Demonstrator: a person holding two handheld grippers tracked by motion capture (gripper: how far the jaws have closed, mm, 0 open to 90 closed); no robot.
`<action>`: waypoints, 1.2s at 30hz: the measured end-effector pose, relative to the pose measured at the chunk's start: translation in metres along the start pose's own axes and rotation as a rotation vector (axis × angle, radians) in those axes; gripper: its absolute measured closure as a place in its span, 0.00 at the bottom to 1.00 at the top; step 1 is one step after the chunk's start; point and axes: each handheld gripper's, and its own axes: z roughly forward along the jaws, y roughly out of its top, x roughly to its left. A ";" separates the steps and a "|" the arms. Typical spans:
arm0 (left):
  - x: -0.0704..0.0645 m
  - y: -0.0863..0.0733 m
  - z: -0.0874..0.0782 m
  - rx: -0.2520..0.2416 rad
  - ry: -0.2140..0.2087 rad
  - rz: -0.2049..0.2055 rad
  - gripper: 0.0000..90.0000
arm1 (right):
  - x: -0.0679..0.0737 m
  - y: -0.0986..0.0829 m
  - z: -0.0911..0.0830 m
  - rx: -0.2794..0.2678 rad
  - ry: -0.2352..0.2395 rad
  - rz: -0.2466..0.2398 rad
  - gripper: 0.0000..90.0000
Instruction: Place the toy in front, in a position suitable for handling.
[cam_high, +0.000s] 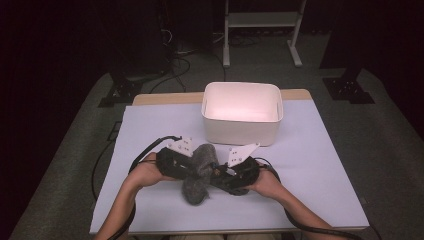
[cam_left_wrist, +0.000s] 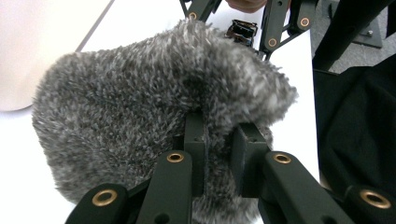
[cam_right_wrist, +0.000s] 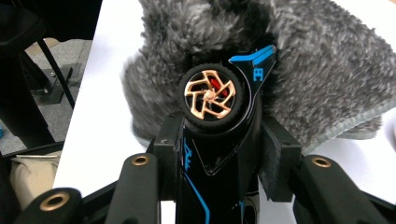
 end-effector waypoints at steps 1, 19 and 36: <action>0.000 0.001 0.002 -0.007 -0.006 0.001 0.87 | 0.001 -0.001 -0.002 0.001 -0.006 -0.001 0.62; -0.006 0.035 0.020 -0.024 -0.060 0.070 0.89 | 0.015 -0.018 -0.060 -0.030 -0.085 0.029 0.62; -0.013 0.041 -0.015 -0.103 -0.048 0.098 0.89 | 0.012 0.010 -0.024 -0.067 -0.026 -0.007 0.62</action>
